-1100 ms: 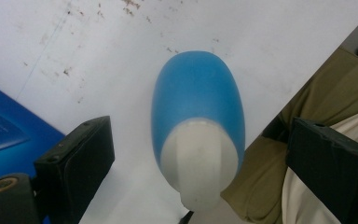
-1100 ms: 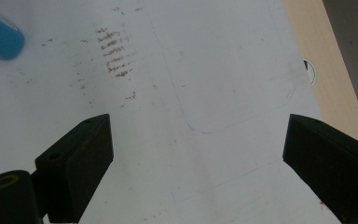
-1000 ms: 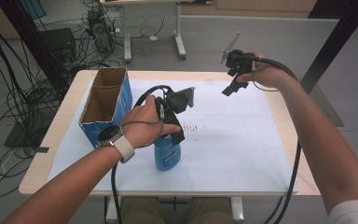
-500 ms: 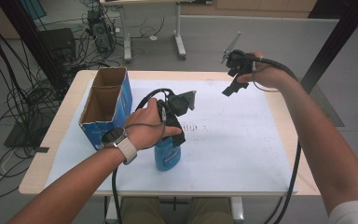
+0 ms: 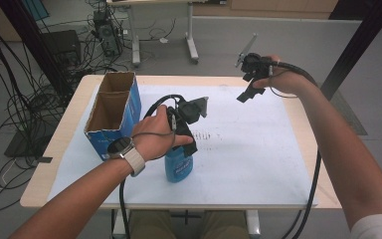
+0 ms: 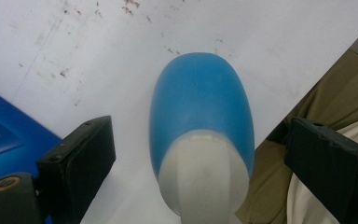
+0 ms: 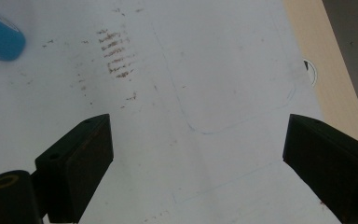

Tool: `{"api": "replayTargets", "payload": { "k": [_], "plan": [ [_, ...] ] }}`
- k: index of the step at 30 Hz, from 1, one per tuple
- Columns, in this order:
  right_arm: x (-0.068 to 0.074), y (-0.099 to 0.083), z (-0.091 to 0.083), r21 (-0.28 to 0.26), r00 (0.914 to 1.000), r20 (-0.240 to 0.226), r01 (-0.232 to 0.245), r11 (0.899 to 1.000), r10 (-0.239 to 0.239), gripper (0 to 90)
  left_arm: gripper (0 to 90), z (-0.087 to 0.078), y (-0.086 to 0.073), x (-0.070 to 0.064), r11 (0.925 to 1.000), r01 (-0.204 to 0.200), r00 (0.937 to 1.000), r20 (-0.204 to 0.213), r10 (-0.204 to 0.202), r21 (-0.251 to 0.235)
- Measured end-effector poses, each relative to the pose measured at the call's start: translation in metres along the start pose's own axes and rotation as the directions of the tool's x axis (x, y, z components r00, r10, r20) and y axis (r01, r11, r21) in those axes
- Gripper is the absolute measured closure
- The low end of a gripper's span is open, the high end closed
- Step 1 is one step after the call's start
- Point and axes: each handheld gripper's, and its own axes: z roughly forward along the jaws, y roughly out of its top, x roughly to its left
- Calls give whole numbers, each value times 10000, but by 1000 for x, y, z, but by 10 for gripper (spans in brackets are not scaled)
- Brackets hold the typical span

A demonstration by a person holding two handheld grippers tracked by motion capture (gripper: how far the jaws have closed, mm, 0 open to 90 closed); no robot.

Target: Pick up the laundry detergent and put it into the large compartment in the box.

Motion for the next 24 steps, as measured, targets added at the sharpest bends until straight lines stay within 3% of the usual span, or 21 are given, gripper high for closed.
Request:
{"api": "replayTargets", "payload": {
  "k": [24],
  "plan": [
    [0, 1, 2, 14, 10000, -42, 57, 10000, -57, 83, 91, 0, 0, -1, 10000, -33, 10000, -19, 33, -17]
  ]
}}
